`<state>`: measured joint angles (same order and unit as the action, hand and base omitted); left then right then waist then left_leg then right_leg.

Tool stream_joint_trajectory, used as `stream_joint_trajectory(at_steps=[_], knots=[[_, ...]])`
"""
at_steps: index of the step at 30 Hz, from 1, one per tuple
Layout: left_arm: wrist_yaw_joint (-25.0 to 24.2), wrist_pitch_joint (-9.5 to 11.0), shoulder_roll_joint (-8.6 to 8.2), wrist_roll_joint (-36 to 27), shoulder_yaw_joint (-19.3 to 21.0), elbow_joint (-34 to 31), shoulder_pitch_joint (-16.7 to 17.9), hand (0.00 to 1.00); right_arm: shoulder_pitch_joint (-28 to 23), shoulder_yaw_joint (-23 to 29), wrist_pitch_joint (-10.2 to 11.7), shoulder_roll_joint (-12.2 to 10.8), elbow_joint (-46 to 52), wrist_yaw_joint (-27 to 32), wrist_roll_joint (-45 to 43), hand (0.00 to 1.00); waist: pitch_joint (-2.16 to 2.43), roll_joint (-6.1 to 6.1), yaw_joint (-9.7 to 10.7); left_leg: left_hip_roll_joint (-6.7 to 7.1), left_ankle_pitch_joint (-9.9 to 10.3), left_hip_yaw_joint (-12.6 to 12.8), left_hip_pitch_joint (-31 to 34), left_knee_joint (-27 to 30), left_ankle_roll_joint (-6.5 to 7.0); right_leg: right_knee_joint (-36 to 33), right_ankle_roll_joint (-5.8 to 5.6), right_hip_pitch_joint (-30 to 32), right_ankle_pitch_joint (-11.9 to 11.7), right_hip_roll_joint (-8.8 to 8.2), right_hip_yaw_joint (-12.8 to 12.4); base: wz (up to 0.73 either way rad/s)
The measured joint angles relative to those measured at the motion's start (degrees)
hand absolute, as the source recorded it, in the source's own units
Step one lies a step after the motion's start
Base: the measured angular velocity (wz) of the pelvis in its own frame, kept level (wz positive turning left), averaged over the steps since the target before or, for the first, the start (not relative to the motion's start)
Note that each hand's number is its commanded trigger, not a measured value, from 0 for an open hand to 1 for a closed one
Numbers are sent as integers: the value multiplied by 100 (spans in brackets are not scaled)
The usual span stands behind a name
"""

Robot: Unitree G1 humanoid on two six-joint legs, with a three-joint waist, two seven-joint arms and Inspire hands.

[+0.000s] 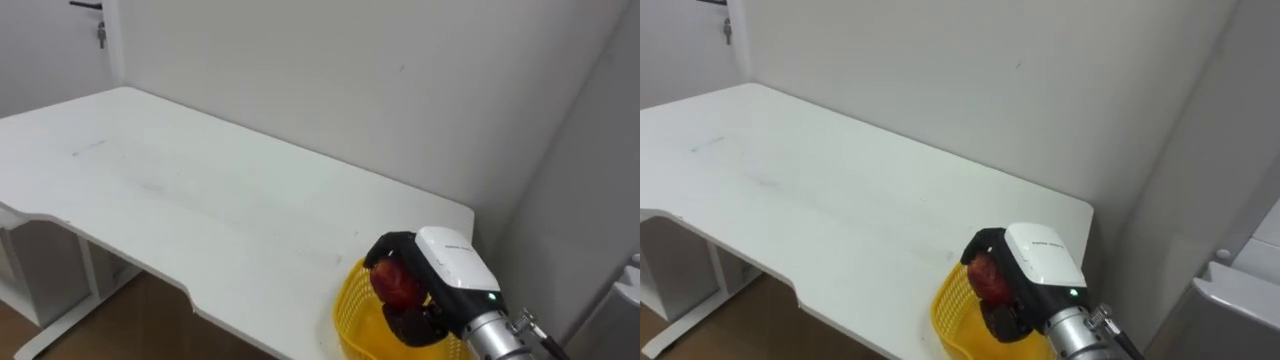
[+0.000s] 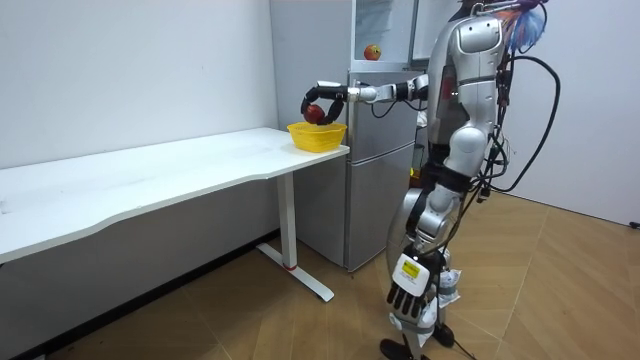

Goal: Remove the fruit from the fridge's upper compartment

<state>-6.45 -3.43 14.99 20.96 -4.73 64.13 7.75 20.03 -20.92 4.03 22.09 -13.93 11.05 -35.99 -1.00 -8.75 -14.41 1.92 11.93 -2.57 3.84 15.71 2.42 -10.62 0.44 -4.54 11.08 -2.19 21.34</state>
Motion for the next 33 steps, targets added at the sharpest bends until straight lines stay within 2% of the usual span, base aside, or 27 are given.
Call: stream_joint_trajectory(at_steps=[8,9,10,12,33], knots=[[63,-2,0,-3,-1,-9,-62,0,2,0,5,0,-147,-13,1,99,-34,62,15,5,-3,2,1,12,5,-1,0,0,0,-6,-16,0],[71,-2,0,-2,-1,-11,-68,0,2,0,-1,0,-173,-30,8,65,-34,62,11,5,-3,2,2,11,5,-1,0,3,0,-4,-34,0],[74,-3,0,-1,-1,-11,-72,0,2,0,-7,-1,-194,-80,15,52,-31,62,8,5,-3,3,14,10,4,-1,0,18,0,1,-73,0],[74,-3,0,-3,-1,-10,-72,0,2,1,-8,0,-197,-126,14,0,-21,62,13,4,-10,6,50,12,3,-3,0,54,0,0,-70,0],[116,-27,-29,-7,-7,-10,-72,0,2,0,-43,-8,-406,-241,23,0,-13,86,19,-2,-11,60,48,12,3,-4,0,65,0,-7,-76,0]])
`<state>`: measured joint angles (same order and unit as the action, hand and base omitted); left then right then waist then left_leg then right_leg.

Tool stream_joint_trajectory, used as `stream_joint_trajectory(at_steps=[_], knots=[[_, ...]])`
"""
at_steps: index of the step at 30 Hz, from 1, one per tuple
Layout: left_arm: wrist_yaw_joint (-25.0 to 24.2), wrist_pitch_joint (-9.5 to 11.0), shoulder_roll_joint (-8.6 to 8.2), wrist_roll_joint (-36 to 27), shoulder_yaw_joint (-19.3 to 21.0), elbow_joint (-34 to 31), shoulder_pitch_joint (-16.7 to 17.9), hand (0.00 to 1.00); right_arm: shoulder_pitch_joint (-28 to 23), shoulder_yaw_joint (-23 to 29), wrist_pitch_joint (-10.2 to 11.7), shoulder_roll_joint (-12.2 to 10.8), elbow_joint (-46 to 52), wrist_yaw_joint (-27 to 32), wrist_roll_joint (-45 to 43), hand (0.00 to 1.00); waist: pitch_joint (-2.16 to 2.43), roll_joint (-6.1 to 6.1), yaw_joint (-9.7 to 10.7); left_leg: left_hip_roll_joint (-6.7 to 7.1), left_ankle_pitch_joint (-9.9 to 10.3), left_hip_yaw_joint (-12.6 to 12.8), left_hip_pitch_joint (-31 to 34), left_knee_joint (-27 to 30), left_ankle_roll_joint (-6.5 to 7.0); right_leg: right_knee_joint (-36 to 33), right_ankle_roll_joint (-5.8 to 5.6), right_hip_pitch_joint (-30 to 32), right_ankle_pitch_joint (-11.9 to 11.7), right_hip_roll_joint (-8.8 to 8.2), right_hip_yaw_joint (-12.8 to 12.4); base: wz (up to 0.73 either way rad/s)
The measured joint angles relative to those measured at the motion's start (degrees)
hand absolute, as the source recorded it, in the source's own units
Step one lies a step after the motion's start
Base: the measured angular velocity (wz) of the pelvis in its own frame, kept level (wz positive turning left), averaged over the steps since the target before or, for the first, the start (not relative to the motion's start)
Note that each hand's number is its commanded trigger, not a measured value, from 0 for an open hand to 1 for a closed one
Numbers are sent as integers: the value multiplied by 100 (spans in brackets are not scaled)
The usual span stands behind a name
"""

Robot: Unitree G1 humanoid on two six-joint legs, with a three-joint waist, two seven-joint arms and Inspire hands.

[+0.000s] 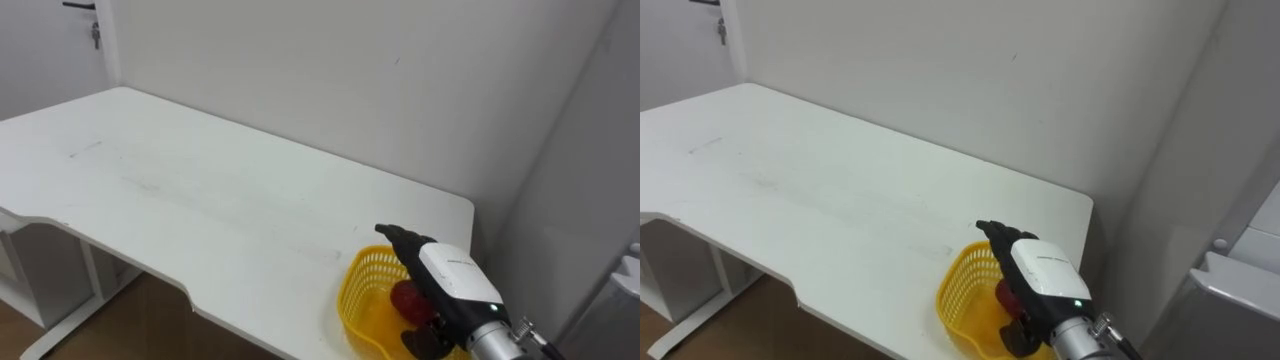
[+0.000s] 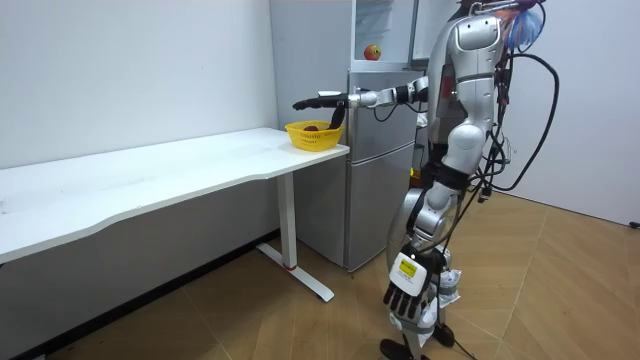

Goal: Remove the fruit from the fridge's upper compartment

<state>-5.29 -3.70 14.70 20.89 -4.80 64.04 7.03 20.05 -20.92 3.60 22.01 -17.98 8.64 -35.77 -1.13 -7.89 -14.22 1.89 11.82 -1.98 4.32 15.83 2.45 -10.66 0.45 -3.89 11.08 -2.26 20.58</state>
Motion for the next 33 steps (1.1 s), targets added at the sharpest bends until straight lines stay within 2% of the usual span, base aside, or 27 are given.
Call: stream_joint_trajectory(at_steps=[10,14,19,22,25,26,30,33], knots=[[-21,1,-4,0,7,13,-47,0,-1,2,1,2,-24,-1,346,0,1,0,19,0,0,14,0,8,1,0,0,-3,0,-32,11,0],[-43,-1,-14,0,12,8,-18,0,-2,35,1,2,4,0,644,0,10,32,109,3,3,15,18,48,4,-8,0,-10,0,-47,37,1],[-9,-3,-33,-32,12,8,35,0,-2,277,10,-5,106,61,1203,0,40,174,147,-1,0,68,-39,66,17,-23,-1,-19,-1,-62,5,-7],[-8,0,-78,-13,11,-2,99,0,-53,487,8,-21,477,60,1401,0,55,328,258,-1,-3,104,-72,69,24,-33,-1,-36,-1,-69,-7,-6],[-33,-1,-85,19,10,-16,257,0,-110,586,31,-185,945,59,1753,0,100,475,408,-23,-6,174,-170,13,28,-105,-1,-64,0,-71,-110,-14],[-33,-1,-86,17,10,-14,286,0,-112,602,52,-227,1025,59,1887,0,99,509,464,-22,-11,194,-243,-25,30,-102,-1,-108,1,-70,-164,-14],[-11,2,-120,63,-25,-95,302,0,-190,786,64,-381,1225,46,2388,0,97,535,613,-22,-25,313,-276,-44,43,-88,5,-110,7,-70,-290,-11],[-9,8,-159,136,-25,-163,299,0,-509,928,65,-466,1831,-4,2597,0,96,545,766,-8,-29,342,-237,-17,57,-91,-4,-68,14,-81,-327,-5]])
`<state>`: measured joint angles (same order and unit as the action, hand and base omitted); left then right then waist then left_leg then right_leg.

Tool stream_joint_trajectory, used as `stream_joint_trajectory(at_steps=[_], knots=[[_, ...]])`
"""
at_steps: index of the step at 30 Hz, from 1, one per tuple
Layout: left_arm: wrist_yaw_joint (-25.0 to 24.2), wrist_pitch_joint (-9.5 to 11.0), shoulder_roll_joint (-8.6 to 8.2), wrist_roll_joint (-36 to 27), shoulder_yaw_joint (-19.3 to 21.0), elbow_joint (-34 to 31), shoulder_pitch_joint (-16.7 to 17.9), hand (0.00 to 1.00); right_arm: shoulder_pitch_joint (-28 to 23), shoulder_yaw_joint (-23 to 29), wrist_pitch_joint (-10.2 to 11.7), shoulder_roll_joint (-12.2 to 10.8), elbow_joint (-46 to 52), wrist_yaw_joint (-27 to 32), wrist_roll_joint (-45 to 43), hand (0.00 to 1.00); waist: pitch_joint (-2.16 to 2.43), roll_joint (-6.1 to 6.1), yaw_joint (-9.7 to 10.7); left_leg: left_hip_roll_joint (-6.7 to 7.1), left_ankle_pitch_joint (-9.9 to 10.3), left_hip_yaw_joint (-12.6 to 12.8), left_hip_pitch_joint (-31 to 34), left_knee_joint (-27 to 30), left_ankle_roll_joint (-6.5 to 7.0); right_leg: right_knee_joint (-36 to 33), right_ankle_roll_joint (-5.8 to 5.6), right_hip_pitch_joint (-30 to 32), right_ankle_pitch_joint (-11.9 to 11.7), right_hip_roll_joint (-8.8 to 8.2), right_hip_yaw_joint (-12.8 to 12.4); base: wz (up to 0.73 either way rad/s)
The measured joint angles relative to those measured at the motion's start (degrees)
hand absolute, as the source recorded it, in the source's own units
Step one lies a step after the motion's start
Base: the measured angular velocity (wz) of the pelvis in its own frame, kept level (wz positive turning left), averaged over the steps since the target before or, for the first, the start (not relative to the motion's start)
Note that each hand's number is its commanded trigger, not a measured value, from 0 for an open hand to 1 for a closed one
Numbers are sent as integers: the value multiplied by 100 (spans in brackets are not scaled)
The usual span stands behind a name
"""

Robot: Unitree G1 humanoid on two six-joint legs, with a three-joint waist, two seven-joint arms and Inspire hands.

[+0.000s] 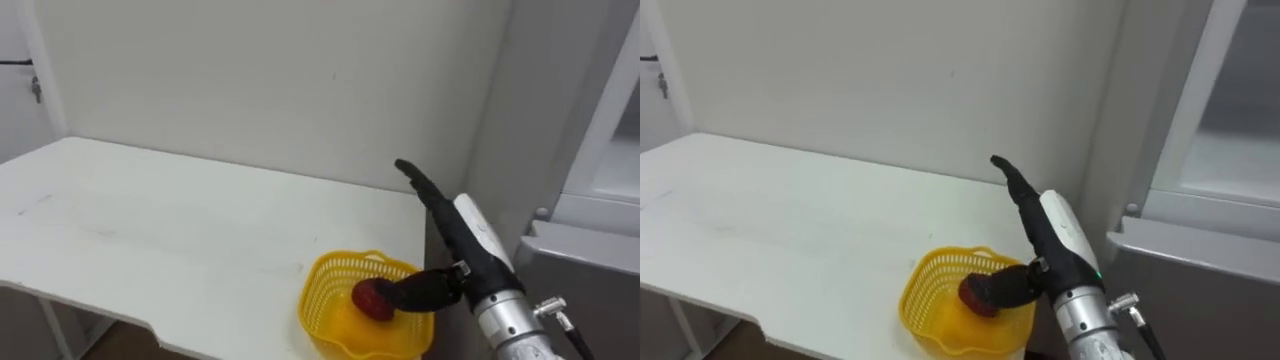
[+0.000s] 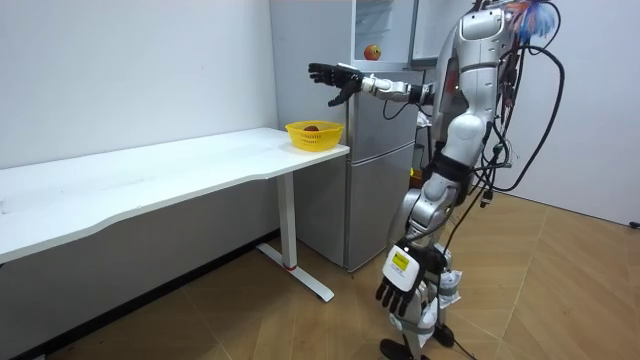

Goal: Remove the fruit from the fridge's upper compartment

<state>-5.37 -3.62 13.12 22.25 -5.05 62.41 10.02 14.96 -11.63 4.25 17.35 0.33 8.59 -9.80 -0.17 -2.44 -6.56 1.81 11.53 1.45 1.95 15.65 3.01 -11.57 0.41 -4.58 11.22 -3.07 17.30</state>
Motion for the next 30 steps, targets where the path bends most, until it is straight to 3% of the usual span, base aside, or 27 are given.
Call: stream_joint_trajectory(at_steps=[5,8,13,18,22,30], knots=[[49,6,-71,-25,-74,53,-129,0,-559,-6,37,-67,913,4,144,0,32,121,165,-40,21,167,18,19,29,-23,-15,83,-41,62,-191,-15],[141,23,-126,-21,-73,62,-144,0,-990,-3,125,-200,1218,6,149,0,23,211,187,-76,29,310,-74,-59,40,-25,-13,93,-76,67,-344,-29],[144,53,-145,-15,-66,127,-95,0,-1193,11,142,-283,1404,12,106,0,16,289,389,-105,30,486,-138,-105,42,-112,-15,169,-83,98,-565,-21],[143,149,-185,-17,-66,170,-19,0,-1286,94,231,-408,1627,208,-73,0,50,235,528,-101,31,509,-120,-104,40,-86,-15,203,-78,104,-608,-3],[137,152,-191,-32,-67,165,107,0,-1397,481,393,-417,2084,599,-200,0,79,189,608,-103,30,574,-114,-113,43,-94,-20,232,-81,104,-630,-4],[207,177,-193,-23,-65,152,138,0,-1599,971,553,-417,2259,1194,-204,0,81,158,813,-115,29,627,-176,-202,40,-84,-18,255,-79,116,-697,-6]])
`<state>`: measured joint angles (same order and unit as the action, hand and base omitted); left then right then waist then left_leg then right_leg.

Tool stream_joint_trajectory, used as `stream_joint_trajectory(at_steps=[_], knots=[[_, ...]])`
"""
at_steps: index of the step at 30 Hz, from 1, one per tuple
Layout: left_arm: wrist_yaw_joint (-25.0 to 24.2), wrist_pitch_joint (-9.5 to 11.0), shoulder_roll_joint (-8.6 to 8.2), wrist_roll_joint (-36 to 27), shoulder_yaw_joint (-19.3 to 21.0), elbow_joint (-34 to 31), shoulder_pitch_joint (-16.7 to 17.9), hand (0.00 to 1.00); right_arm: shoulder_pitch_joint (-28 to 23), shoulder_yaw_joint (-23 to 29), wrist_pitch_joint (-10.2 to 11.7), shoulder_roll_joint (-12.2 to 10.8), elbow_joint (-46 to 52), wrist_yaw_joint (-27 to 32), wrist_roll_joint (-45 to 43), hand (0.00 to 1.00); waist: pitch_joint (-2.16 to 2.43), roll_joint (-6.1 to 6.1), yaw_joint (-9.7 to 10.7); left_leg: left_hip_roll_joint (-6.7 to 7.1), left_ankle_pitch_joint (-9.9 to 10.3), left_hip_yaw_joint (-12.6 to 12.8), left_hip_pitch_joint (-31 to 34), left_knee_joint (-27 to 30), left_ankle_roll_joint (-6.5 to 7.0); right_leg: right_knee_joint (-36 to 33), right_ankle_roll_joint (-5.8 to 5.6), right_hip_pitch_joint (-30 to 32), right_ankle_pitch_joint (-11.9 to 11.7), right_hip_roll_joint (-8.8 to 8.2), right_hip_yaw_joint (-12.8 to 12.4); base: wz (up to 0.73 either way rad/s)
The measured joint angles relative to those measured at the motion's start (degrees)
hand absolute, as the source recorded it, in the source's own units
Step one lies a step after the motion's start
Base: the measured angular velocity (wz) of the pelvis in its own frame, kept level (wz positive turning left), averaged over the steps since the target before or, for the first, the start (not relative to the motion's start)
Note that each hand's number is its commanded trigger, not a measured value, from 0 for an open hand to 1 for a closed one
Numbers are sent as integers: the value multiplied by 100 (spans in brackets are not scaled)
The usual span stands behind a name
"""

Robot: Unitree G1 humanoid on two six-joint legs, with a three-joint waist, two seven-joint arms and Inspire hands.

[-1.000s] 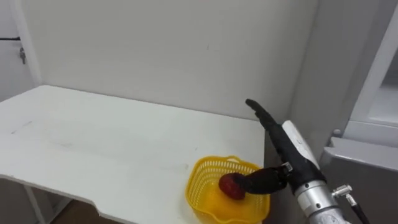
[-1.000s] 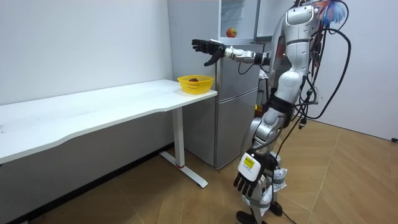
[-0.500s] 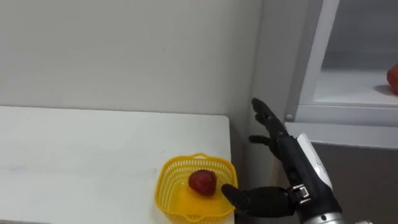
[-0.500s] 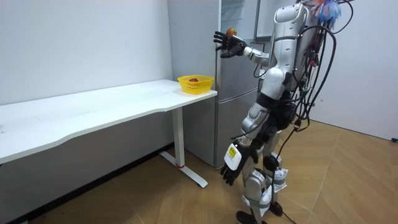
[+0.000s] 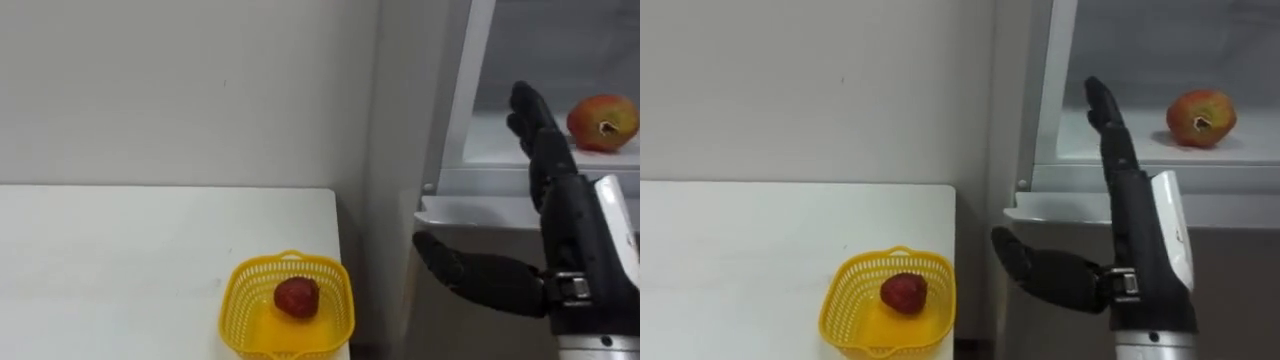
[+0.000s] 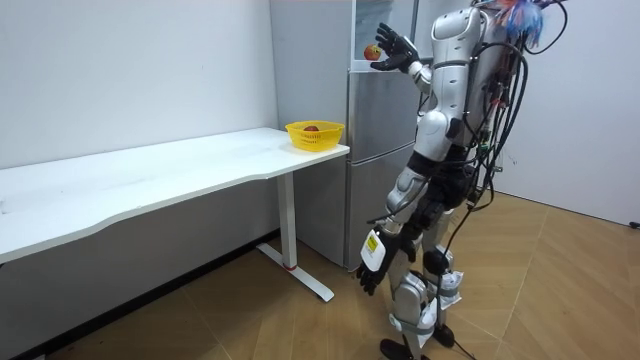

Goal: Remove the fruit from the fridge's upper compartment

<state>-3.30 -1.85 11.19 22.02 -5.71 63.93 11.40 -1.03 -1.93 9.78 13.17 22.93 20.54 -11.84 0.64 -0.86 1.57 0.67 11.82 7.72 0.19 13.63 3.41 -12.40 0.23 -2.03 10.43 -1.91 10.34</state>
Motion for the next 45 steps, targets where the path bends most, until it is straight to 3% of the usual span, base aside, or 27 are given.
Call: stream_joint_trajectory(at_steps=[7,11,18,21,25,28,33,36,40,45], knots=[[65,-2,2,-3,35,13,39,0,-76,691,25,6,23,831,14,0,0,-117,95,4,-1,-4,0,-49,-1,72,-6,-15,-7,14,13,-1],[65,0,-1,3,35,11,65,0,-82,880,99,21,15,1290,31,0,-27,-164,136,1,2,-8,1,-47,-5,76,-6,-6,-7,7,61,0],[116,-4,0,5,138,4,61,0,-70,1190,140,115,-235,1429,381,0,-72,-254,145,4,6,-34,-33,-110,-9,72,-7,-63,-7,5,93,1],[96,-21,9,3,203,4,85,0,65,1465,-3,358,-513,1439,787,0,-82,-339,137,12,10,-33,-42,-95,-4,70,-11,-82,-4,0,81,0],[26,-16,22,17,546,16,110,0,506,1789,-4,634,-1021,1393,1045,0,-72,-446,120,13,6,-37,-79,-89,-5,71,-10,-124,-4,1,82,1],[41,-27,111,14,561,17,148,0,746,1907,-54,831,-1388,1403,1049,0,-70,-542,126,20,1,-110,-81,-62,-11,86,-9,-176,-3,2,139,11],[46,-76,110,22,563,17,108,0,1053,1908,-141,1053,-2023,1441,1168,0,-71,-582,59,30,3,-180,-51,-3,-9,114,-12,-211,-1,2,194,8],[36,-103,113,10,561,-66,123,0,1274,1900,-266,1117,-2375,1346,1387,0,-60,-587,14,30,3,-186,-25,14,-9,129,-11,-204,-2,2,202,0],[2,-197,148,25,672,-428,241,0,1410,1885,-563,1442,-2679,1073,1866,0,-49,-592,-83,30,-2,-195,14,0,-9,158,-10,-177,-1,-2,247,3],[-6,-198,197,25,790,-668,311,0,1659,1747,-767,1741,-2749,809,2541,0,-96,-709,-127,24,-9,-187,10,-21,-22,169,-6,-190,1,1,301,2]])
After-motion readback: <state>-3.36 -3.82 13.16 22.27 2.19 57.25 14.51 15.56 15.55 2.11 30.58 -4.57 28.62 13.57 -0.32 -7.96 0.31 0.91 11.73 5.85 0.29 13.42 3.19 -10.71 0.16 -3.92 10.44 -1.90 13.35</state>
